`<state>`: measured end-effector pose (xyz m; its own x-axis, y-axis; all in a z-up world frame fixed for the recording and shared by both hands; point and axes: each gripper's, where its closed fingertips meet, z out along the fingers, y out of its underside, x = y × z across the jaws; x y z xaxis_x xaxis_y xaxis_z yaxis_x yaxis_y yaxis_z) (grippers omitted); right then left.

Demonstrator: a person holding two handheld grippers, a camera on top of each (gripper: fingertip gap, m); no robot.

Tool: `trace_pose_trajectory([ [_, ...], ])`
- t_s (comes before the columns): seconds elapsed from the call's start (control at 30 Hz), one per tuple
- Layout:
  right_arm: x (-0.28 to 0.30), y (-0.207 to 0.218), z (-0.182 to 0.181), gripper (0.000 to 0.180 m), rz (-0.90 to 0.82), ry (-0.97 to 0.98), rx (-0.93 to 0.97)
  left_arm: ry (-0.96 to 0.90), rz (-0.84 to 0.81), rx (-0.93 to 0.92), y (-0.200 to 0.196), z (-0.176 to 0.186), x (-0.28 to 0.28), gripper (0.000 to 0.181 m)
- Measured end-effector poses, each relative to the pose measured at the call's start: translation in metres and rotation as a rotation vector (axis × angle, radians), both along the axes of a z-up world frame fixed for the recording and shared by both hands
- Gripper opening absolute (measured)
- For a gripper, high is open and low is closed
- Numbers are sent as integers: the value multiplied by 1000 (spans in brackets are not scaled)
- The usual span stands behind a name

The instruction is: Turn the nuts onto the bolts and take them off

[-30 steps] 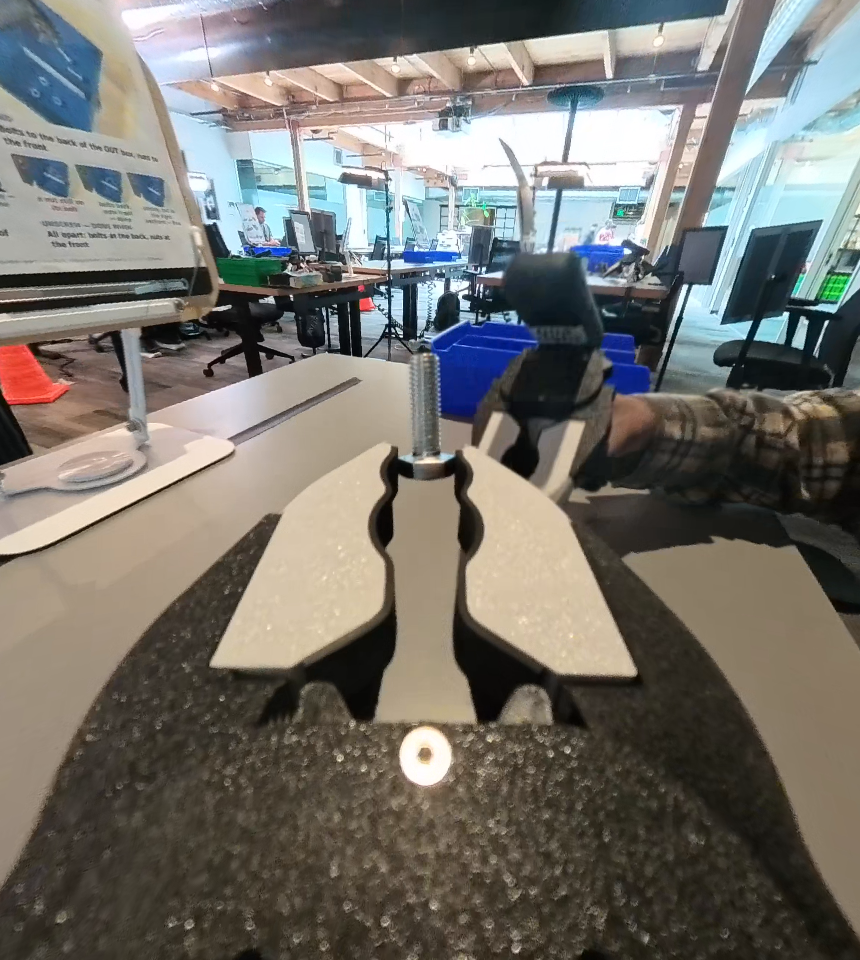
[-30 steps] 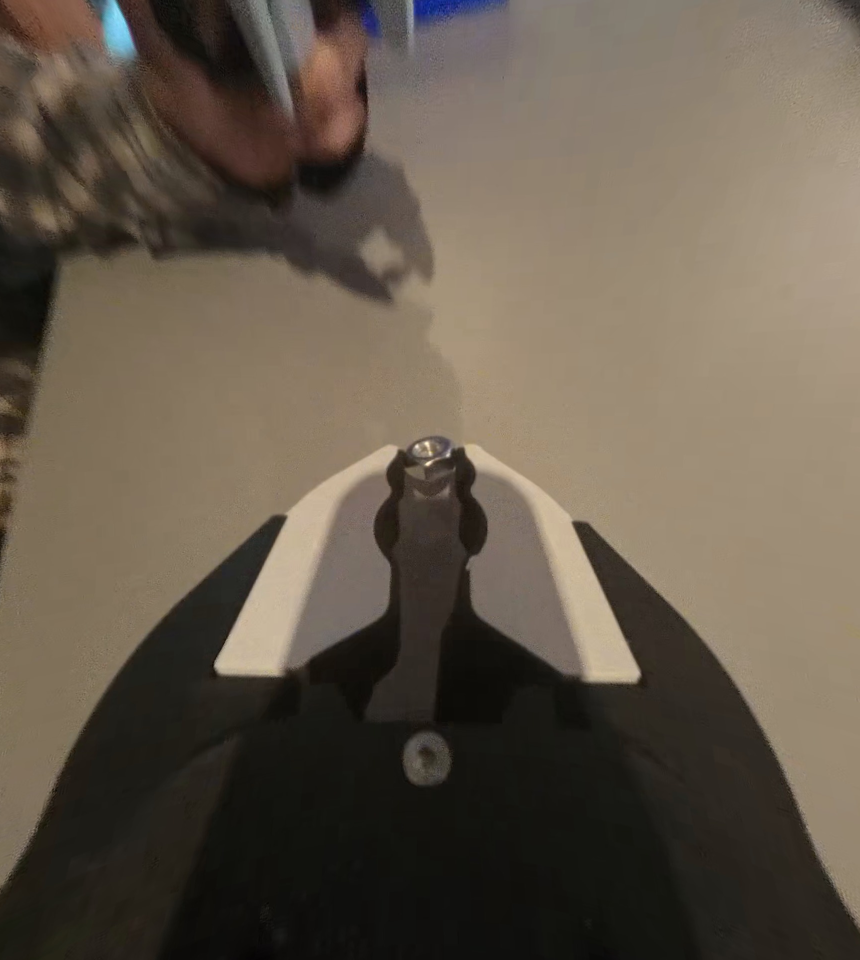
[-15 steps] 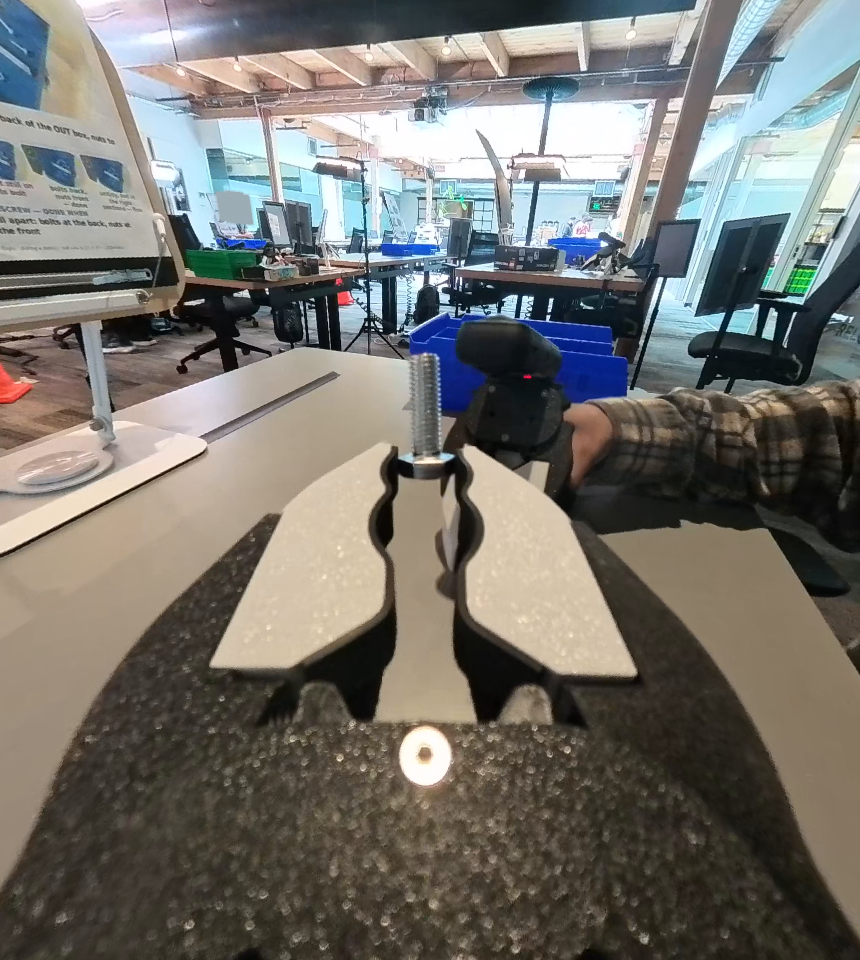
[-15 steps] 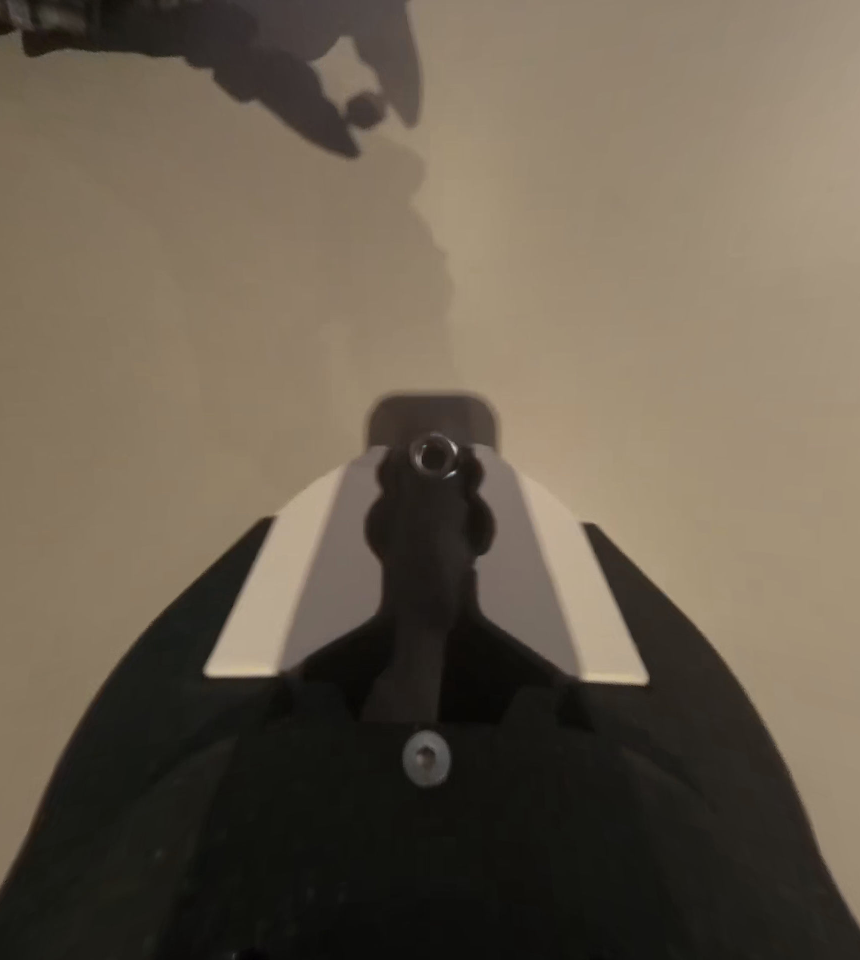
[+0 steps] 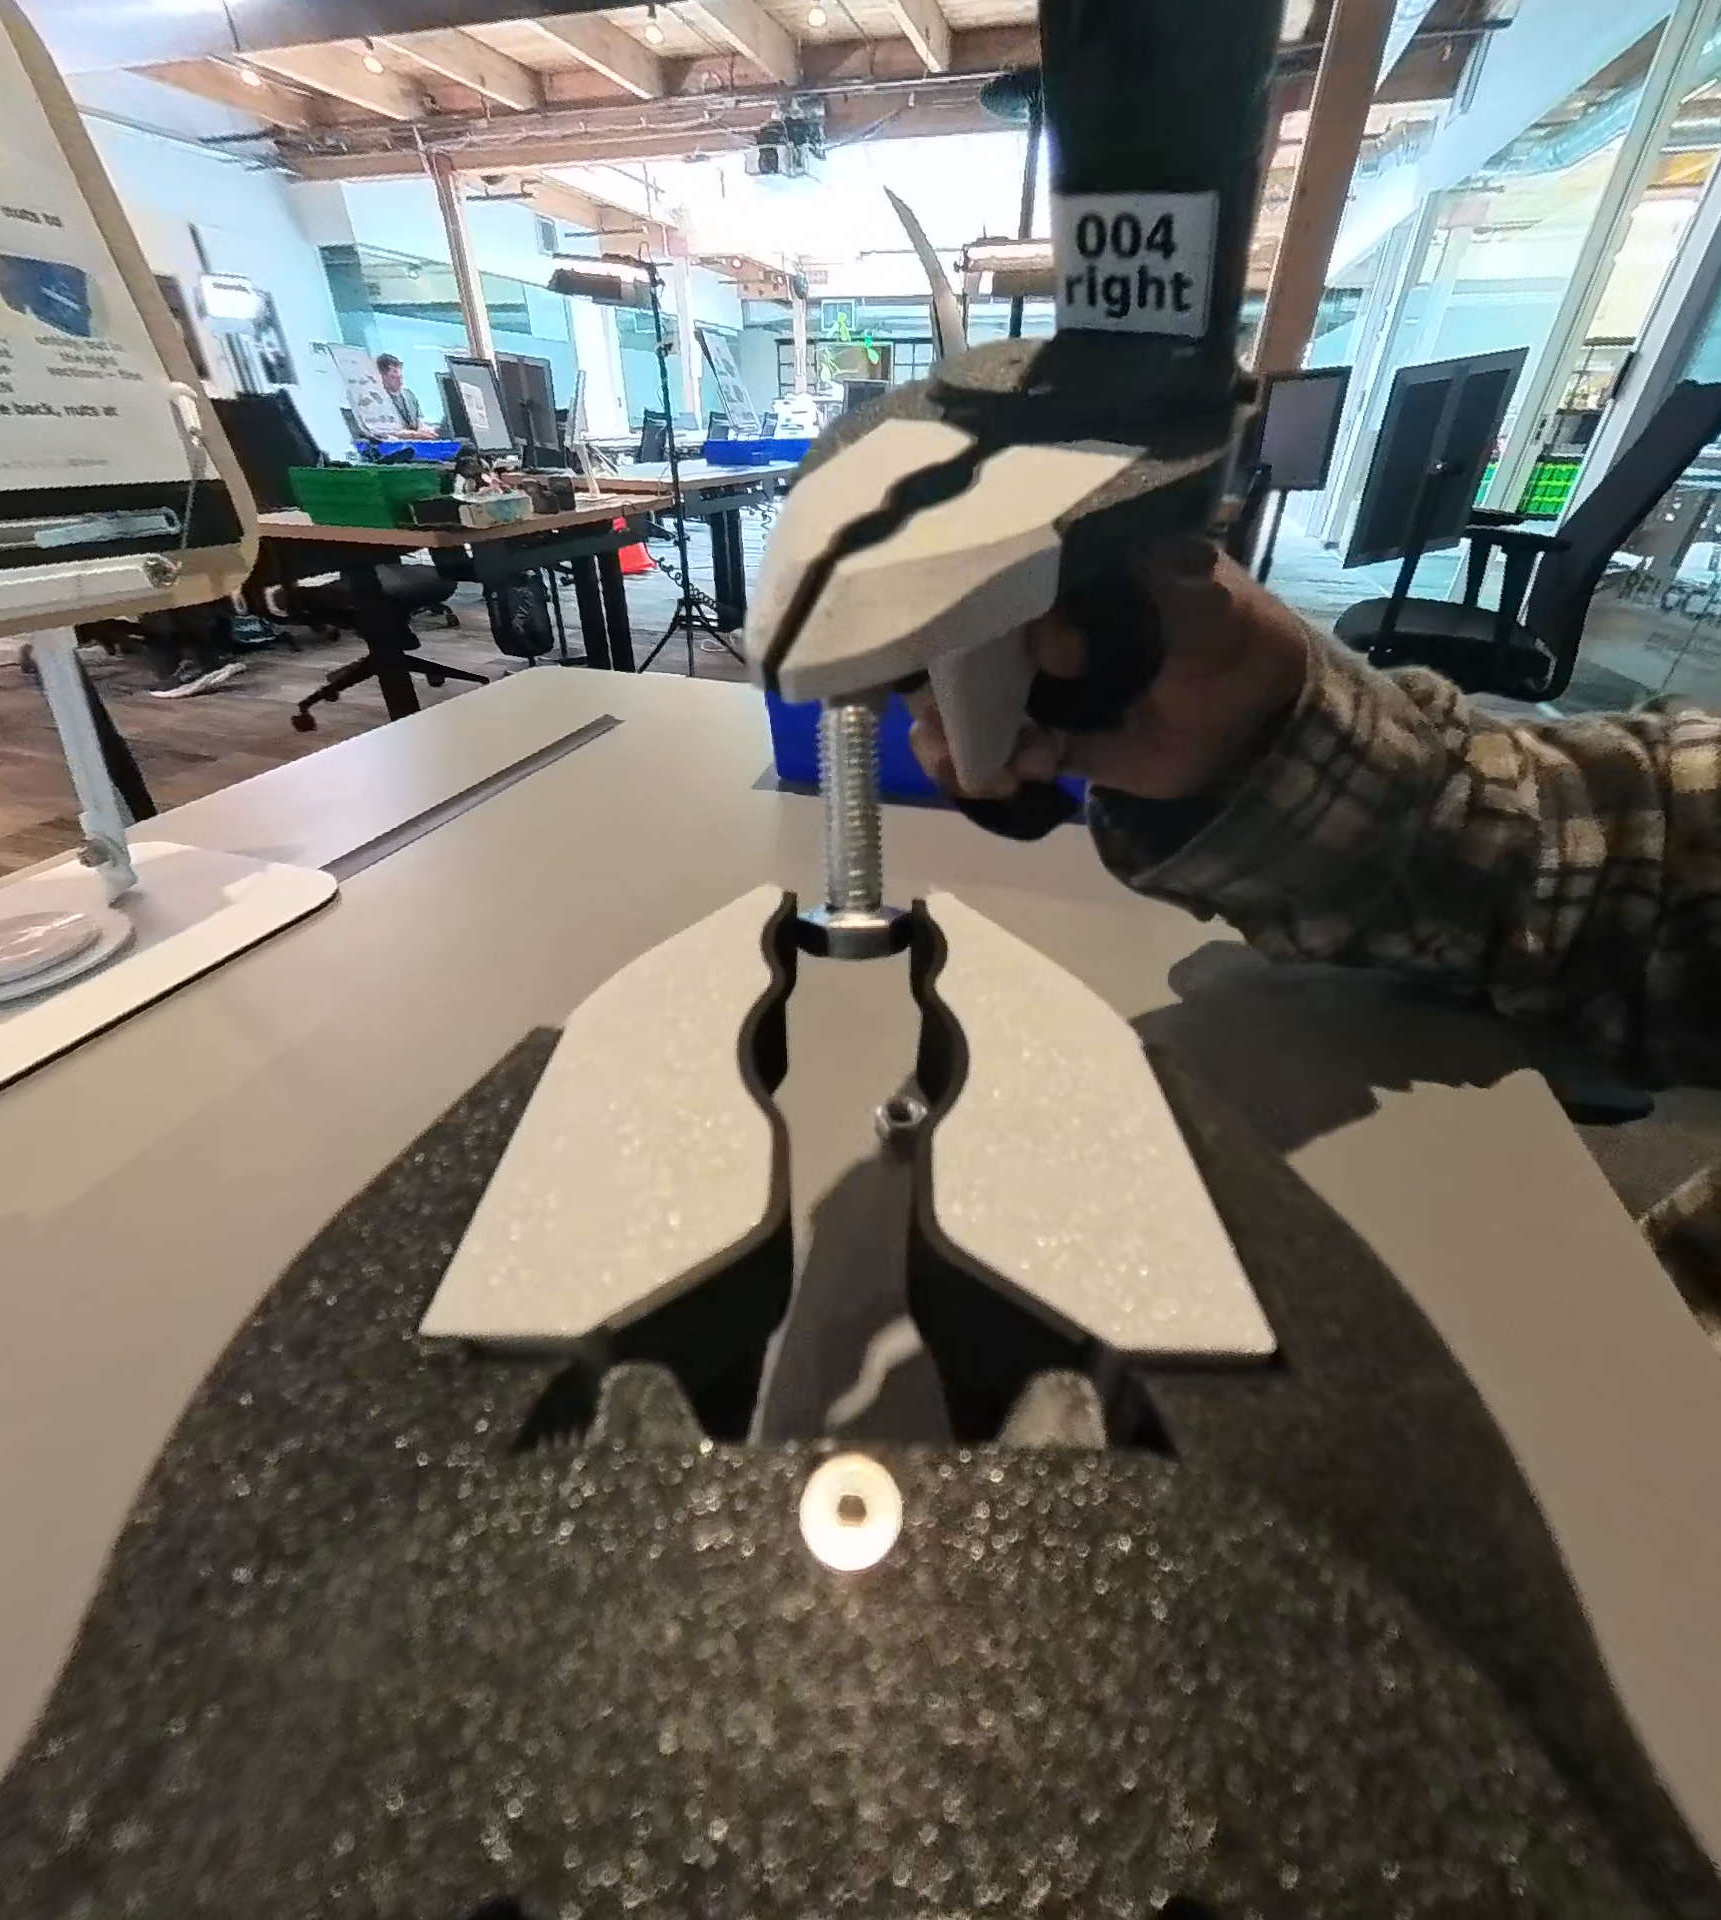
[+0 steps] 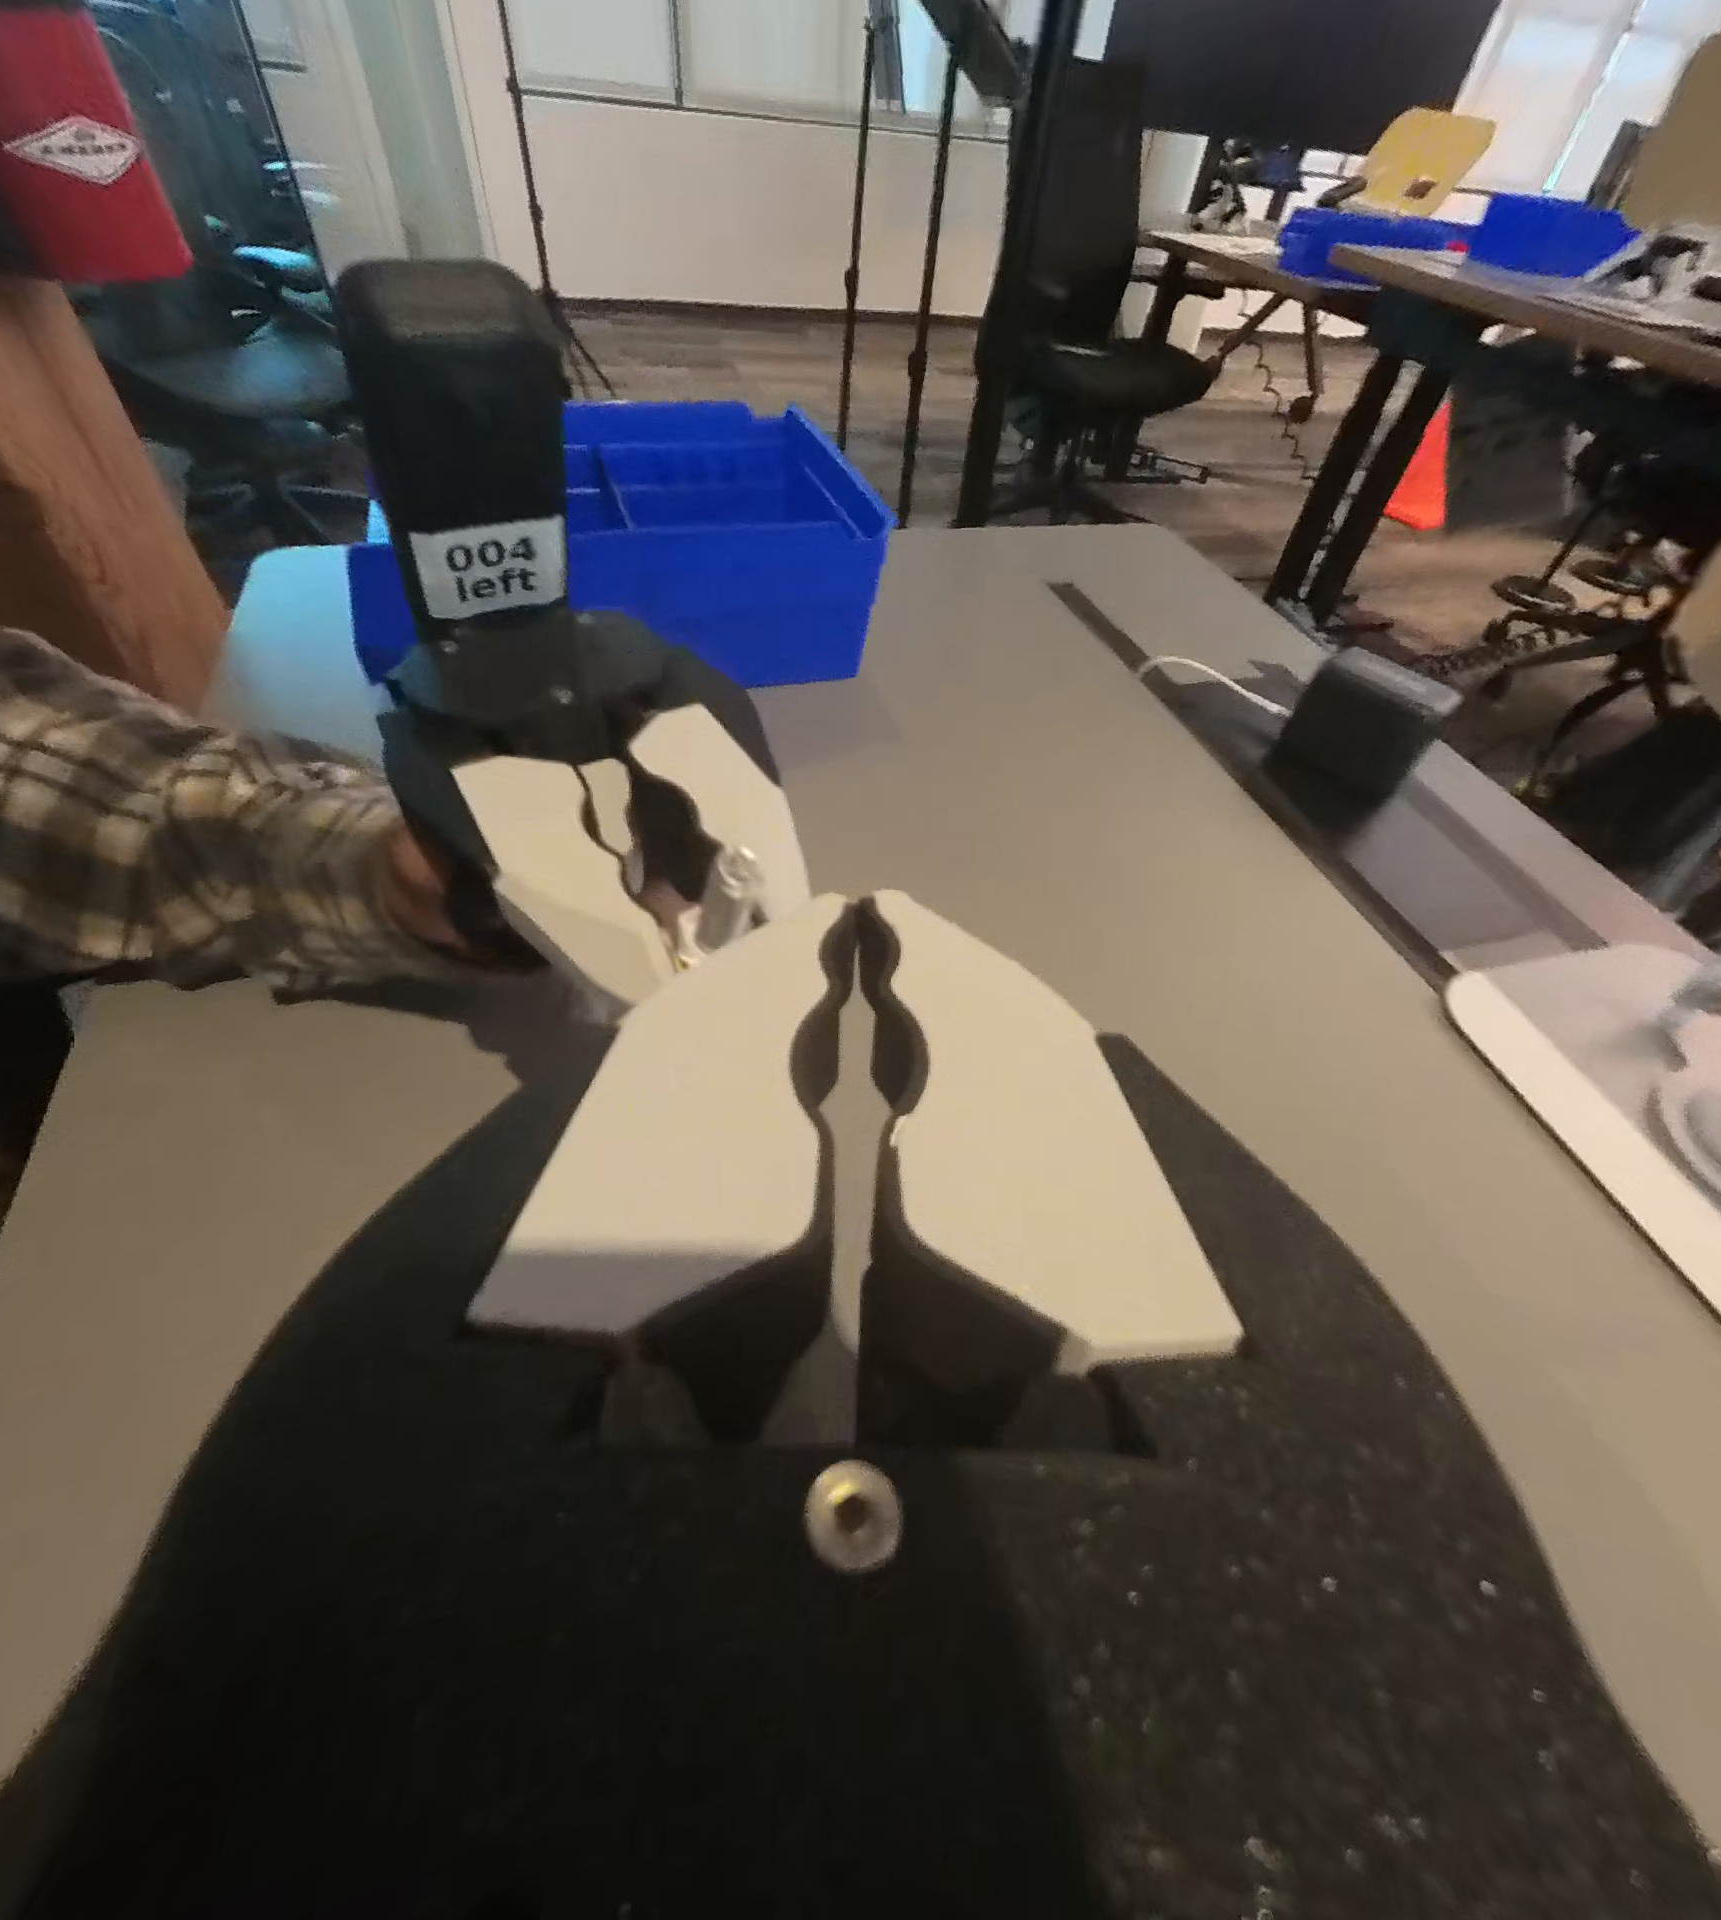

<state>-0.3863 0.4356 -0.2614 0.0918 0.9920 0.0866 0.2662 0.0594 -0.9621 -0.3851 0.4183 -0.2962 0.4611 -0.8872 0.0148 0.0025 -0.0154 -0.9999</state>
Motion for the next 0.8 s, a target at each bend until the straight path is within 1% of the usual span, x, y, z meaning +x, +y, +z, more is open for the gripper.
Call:
trace_pose_trajectory([
  [0.13, -15, -11, -9, 0, 41, -27, 11, 8, -7, -2, -1, -1, 2, 20],
  [0.57, -19, -12, -9, 0, 28, -42, 63, 26, -1, -10, 0, -4, 4, 20],
  [0.67, -11, -6, -7, 0, 6, -33, 69, 24, 0, -6, -1, -3, 5, 20],
  [0.73, 4, 2, -9, 3, -19, -52, 59, 18, 4, -5, 0, -2, 3, 20],
  [0.8, 24, 9, -18, 9, -41, -91, 30, 0, 8, -8, 1, 1, 1, 20],
])
